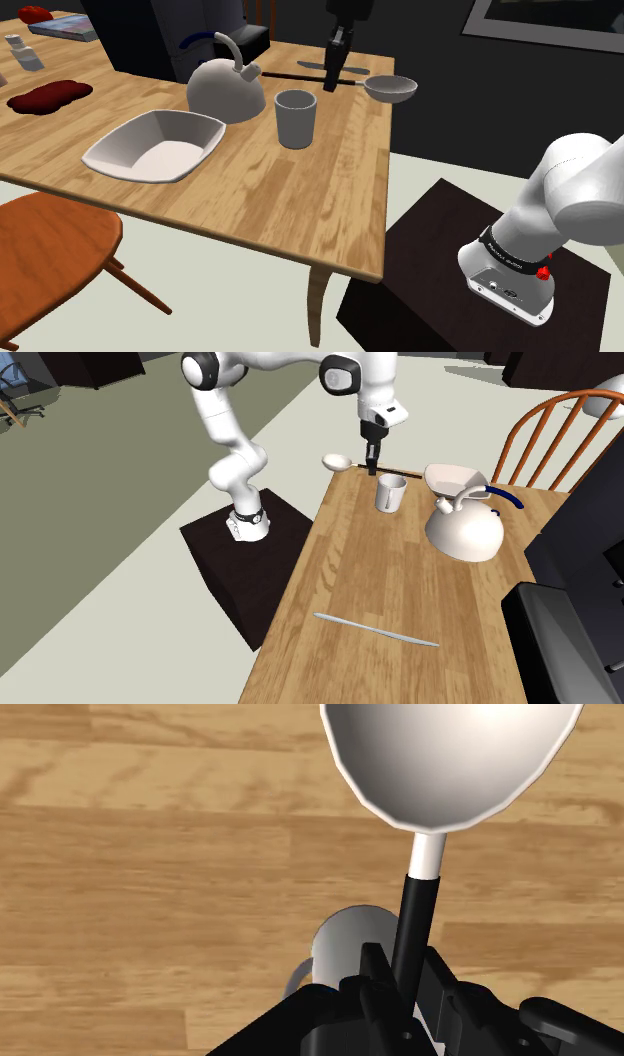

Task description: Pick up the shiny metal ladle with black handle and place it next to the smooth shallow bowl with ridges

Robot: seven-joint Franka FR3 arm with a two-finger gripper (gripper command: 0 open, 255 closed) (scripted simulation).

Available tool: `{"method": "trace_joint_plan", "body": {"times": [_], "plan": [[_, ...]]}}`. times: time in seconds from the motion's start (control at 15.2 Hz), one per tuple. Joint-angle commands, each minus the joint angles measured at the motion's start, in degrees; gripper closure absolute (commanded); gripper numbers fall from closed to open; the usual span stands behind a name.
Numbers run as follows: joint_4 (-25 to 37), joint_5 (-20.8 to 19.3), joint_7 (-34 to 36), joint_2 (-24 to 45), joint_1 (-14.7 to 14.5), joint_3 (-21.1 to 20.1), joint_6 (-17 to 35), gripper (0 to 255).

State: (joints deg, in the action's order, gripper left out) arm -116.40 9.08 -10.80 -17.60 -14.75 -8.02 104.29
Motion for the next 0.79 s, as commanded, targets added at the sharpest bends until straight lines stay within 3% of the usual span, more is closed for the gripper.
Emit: {"method": "trace_joint_plan", "body": {"times": [0.0,0.46,0.73], "plan": [[-2.01,0.51,2.38,-1.41,-0.98,-1.63,0.92,255],[-4.96,2.58,11.36,-5.20,-4.58,-7.97,1.49,255],[-8.07,2.86,11.03,-5.26,-4.70,-8.22,4.53,255]]}}
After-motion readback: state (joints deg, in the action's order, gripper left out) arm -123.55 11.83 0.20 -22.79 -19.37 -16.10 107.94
